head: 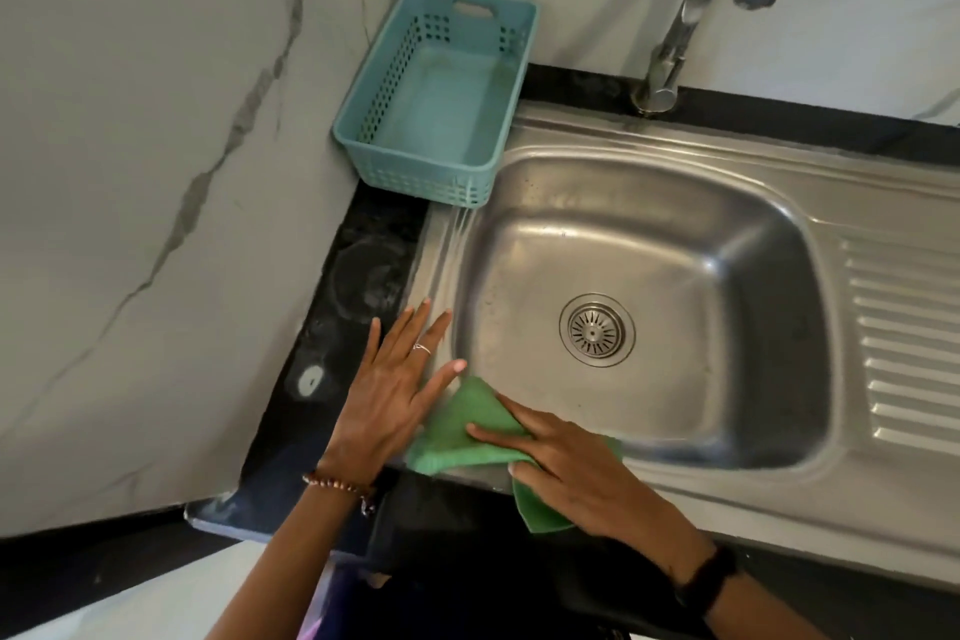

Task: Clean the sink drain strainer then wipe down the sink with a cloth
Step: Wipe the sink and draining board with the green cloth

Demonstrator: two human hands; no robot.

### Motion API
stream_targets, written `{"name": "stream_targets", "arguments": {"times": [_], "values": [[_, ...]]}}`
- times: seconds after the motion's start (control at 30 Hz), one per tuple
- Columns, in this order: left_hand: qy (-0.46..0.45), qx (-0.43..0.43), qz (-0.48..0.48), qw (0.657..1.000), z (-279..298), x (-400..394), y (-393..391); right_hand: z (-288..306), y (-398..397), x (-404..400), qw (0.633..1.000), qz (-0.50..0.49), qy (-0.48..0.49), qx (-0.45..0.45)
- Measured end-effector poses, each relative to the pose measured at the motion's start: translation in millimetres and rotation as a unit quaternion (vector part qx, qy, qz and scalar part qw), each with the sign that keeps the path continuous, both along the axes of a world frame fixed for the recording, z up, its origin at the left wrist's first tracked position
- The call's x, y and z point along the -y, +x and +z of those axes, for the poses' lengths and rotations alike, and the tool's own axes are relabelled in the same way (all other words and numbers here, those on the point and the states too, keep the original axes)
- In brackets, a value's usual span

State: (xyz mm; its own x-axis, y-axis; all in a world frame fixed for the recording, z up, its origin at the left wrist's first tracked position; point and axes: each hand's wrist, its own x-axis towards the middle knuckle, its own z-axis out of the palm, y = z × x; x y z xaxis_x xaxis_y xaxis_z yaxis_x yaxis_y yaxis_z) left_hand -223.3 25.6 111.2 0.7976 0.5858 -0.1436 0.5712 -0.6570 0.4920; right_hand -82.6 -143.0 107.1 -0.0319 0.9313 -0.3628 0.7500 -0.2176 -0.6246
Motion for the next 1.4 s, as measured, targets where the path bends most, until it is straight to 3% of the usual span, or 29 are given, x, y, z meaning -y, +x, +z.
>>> {"name": "stream_targets", "arguments": {"times": [0.17,0.27,0.4,0.47,0.5,0.53,0.63,0.67,0.77,0.8,0.83,0.97,1.13,1.3,1.4], "values": [[-0.028,0.028,0.003,0.999,2.6,-12.0,17.3,-8.8,-12.2,-38.4,0.997,-0.055,-0.032,-0.034],[-0.055,0.065,0.015,0.996,5.9,-17.7,18.0,-21.0,-23.3,-86.6,0.971,-0.178,-0.051,-0.152],[-0.045,0.08,0.033,0.995,4.2,-33.1,15.2,-33.9,-15.5,-147.8,0.856,-0.347,0.071,-0.377],[-0.028,0.065,0.026,0.997,0.8,-40.5,16.0,-35.9,-3.3,-171.0,0.75,-0.443,0.053,-0.489],[-0.015,0.051,0.02,0.998,-1.5,-43.6,17.6,-35.5,0.9,-173.1,0.714,-0.454,0.039,-0.532],[0.003,0.034,0.012,0.999,-4.1,-46.1,19.9,-38.1,2.0,-169.8,0.7,-0.443,0.028,-0.559],[0.048,-0.007,-0.023,0.999,-11.7,-48.5,28.4,-40.8,-4.0,-148.8,0.667,-0.461,-0.059,-0.582],[0.058,-0.017,-0.032,0.998,-13.5,-48.2,32.6,-43.3,-5.7,-135.9,0.671,-0.467,-0.107,-0.566],[0.108,-0.064,-0.046,0.991,-18.1,-47.0,44.8,-50.9,-11.1,-96.4,0.774,-0.395,-0.235,-0.436],[0.12,-0.075,-0.043,0.989,-18.2,-47.5,47.9,-57.5,-9.6,-95.7,0.771,-0.413,-0.262,-0.408],[0.128,-0.083,-0.038,0.988,-17.4,-48.5,51.1,-58.2,-6.6,-100.5,0.751,-0.429,-0.277,-0.418],[0.164,-0.099,-0.03,0.981,-10.1,-46.6,58.5,-54.4,2.3,-152.2,0.592,-0.538,-0.242,-0.549],[0.214,-0.108,-0.039,0.97,-14.9,-46.8,60.3,-55.8,37.1,-204.4,0.486,-0.577,-0.134,-0.642],[0.248,-0.097,-0.065,0.962,-18.1,-53.3,74.3,-42.7,93.6,-254.3,0.482,-0.571,-0.068,-0.661],[0.262,-0.073,-0.095,0.958,-19.9,-57.9,87.1,-36.7,129.0,-269.2,0.447,-0.56,-0.051,-0.696]]}}
